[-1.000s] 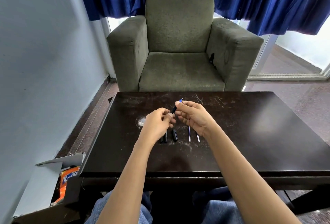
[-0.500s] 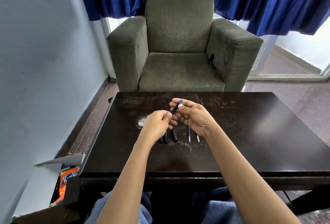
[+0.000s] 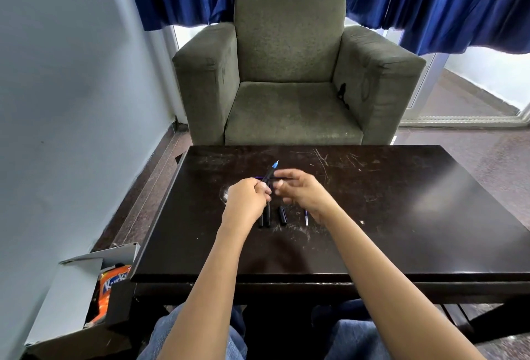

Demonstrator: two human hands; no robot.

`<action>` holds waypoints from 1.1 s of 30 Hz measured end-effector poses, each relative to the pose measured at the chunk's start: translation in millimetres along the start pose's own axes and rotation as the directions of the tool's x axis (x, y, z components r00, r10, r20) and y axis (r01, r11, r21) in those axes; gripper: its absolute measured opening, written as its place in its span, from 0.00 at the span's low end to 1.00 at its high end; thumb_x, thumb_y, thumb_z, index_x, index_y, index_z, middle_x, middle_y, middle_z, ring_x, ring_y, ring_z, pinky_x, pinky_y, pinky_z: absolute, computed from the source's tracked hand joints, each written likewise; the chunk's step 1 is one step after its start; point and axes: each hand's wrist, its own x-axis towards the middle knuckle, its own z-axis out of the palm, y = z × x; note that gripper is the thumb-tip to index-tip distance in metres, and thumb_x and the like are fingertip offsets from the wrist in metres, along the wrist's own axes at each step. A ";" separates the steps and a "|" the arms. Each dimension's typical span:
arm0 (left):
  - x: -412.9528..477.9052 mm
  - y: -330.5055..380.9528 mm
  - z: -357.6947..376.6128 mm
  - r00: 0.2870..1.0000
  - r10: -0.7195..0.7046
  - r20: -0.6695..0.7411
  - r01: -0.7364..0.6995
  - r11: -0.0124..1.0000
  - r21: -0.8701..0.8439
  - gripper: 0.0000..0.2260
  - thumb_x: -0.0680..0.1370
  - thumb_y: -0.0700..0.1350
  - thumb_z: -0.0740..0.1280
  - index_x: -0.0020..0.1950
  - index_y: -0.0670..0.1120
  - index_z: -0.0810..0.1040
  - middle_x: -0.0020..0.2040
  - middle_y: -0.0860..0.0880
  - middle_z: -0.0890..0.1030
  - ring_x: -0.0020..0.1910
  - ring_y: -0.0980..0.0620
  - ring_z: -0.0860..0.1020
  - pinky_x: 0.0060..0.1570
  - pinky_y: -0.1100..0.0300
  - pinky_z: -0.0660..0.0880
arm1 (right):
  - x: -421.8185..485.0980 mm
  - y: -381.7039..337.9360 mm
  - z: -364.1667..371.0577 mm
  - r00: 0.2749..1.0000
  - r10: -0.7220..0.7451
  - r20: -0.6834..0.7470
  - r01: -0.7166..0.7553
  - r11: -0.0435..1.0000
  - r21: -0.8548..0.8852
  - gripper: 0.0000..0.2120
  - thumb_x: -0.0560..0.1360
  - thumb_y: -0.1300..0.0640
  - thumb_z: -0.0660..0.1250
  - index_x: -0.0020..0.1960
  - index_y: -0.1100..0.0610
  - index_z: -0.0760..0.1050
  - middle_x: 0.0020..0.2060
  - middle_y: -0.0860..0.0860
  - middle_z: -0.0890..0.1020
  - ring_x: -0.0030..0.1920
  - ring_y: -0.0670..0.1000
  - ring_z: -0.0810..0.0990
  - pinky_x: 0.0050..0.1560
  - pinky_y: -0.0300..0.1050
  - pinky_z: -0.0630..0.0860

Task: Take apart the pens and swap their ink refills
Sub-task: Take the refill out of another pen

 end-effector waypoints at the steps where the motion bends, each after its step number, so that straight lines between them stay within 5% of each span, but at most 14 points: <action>1: 0.6 -0.9 -0.7 0.999 -0.040 -0.012 0.040 0.999 -0.016 0.14 0.82 0.42 0.55 0.45 0.44 0.79 0.34 0.54 0.78 0.35 0.56 0.76 0.35 0.68 0.71 | 3.9 10.2 1.3 1.000 -0.004 0.015 0.008 0.957 -0.290 0.15 0.77 0.59 0.66 0.64 0.56 0.74 0.50 0.51 0.80 0.48 0.50 0.80 0.48 0.44 0.77; 3: 1.2 -1.6 -2.0 0.997 -0.068 -0.029 0.067 0.997 -0.027 0.14 0.82 0.42 0.55 0.47 0.43 0.80 0.36 0.53 0.79 0.33 0.59 0.75 0.32 0.69 0.69 | 8.4 29.9 6.6 0.998 0.025 0.049 0.016 0.725 -0.688 0.19 0.77 0.62 0.63 0.68 0.54 0.71 0.60 0.52 0.75 0.59 0.55 0.77 0.57 0.46 0.74; 6: 1.5 -0.6 -1.8 0.998 -0.057 -0.031 0.056 0.998 -0.028 0.13 0.82 0.43 0.56 0.49 0.43 0.80 0.40 0.50 0.80 0.32 0.59 0.75 0.32 0.69 0.70 | 6.5 50.8 15.9 0.987 0.085 0.135 0.066 0.552 -0.831 0.21 0.78 0.64 0.60 0.70 0.54 0.70 0.71 0.56 0.68 0.70 0.57 0.68 0.68 0.51 0.68; 11: 0.9 1.1 -0.6 0.999 -0.053 -0.007 0.052 0.998 -0.042 0.12 0.83 0.44 0.57 0.49 0.44 0.79 0.39 0.51 0.80 0.33 0.59 0.75 0.33 0.70 0.70 | -1.9 54.3 23.8 0.993 0.109 0.048 -0.013 0.499 -0.867 0.12 0.78 0.57 0.64 0.60 0.56 0.77 0.59 0.56 0.79 0.57 0.58 0.79 0.53 0.49 0.77; 16: 0.2 2.5 -1.8 0.999 -0.045 0.007 0.045 0.999 -0.027 0.12 0.83 0.44 0.57 0.52 0.44 0.79 0.39 0.52 0.79 0.34 0.59 0.75 0.33 0.71 0.68 | -6.8 48.0 25.3 0.997 0.073 -0.029 -0.061 0.491 -0.869 0.07 0.74 0.63 0.66 0.52 0.57 0.76 0.51 0.55 0.80 0.51 0.58 0.80 0.41 0.44 0.71; 19: -0.3 2.8 -3.3 0.999 -0.036 0.013 0.036 0.999 -0.039 0.12 0.83 0.44 0.57 0.52 0.43 0.80 0.38 0.53 0.79 0.33 0.60 0.75 0.32 0.71 0.68 | -0.2 38.0 16.6 0.984 0.067 -0.163 -0.151 0.793 -0.590 0.11 0.71 0.64 0.69 0.52 0.56 0.73 0.45 0.54 0.81 0.40 0.54 0.80 0.36 0.43 0.74; 21: -0.7 3.4 -4.0 1.000 -0.014 0.025 0.015 0.999 -0.048 0.13 0.83 0.44 0.57 0.53 0.42 0.80 0.40 0.51 0.80 0.33 0.60 0.75 0.32 0.72 0.70 | 4.1 21.7 9.1 0.965 0.130 -0.230 -0.164 0.977 -0.134 0.15 0.72 0.67 0.69 0.56 0.58 0.72 0.42 0.56 0.82 0.33 0.51 0.80 0.32 0.40 0.77; 22: -1.2 4.2 -4.2 0.999 -0.004 0.035 0.006 0.998 -0.056 0.13 0.83 0.44 0.57 0.54 0.42 0.79 0.41 0.50 0.80 0.33 0.60 0.74 0.30 0.73 0.70 | 4.7 12.3 5.1 0.961 0.154 -0.228 -0.129 0.985 0.118 0.15 0.72 0.68 0.68 0.57 0.59 0.72 0.42 0.59 0.82 0.33 0.51 0.81 0.32 0.39 0.79; 24: -2.7 5.7 -4.1 0.998 0.017 0.062 -0.013 0.997 -0.076 0.13 0.83 0.43 0.56 0.55 0.40 0.79 0.43 0.50 0.80 0.32 0.60 0.74 0.28 0.77 0.70 | 2.6 -4.6 -3.4 0.965 0.153 -0.211 -0.021 0.852 0.523 0.15 0.74 0.71 0.67 0.58 0.61 0.71 0.45 0.60 0.80 0.38 0.54 0.83 0.37 0.42 0.82; 26: -4.1 7.2 -3.9 0.996 0.037 0.087 -0.029 0.996 -0.087 0.12 0.83 0.42 0.56 0.55 0.40 0.78 0.40 0.52 0.78 0.32 0.60 0.73 0.28 0.79 0.69 | -0.7 -15.3 -11.6 0.966 0.127 -0.224 0.074 0.699 0.712 0.16 0.74 0.71 0.67 0.59 0.61 0.71 0.44 0.59 0.81 0.40 0.55 0.84 0.41 0.44 0.83; 33: -5.5 8.0 -2.0 0.990 0.058 0.129 -0.053 0.998 -0.042 0.12 0.83 0.43 0.57 0.54 0.43 0.79 0.39 0.52 0.79 0.34 0.60 0.75 0.39 0.71 0.72 | -7.7 -26.5 -17.1 0.955 0.078 -0.285 0.187 0.588 0.787 0.16 0.75 0.70 0.66 0.61 0.61 0.69 0.42 0.58 0.82 0.41 0.55 0.85 0.44 0.45 0.83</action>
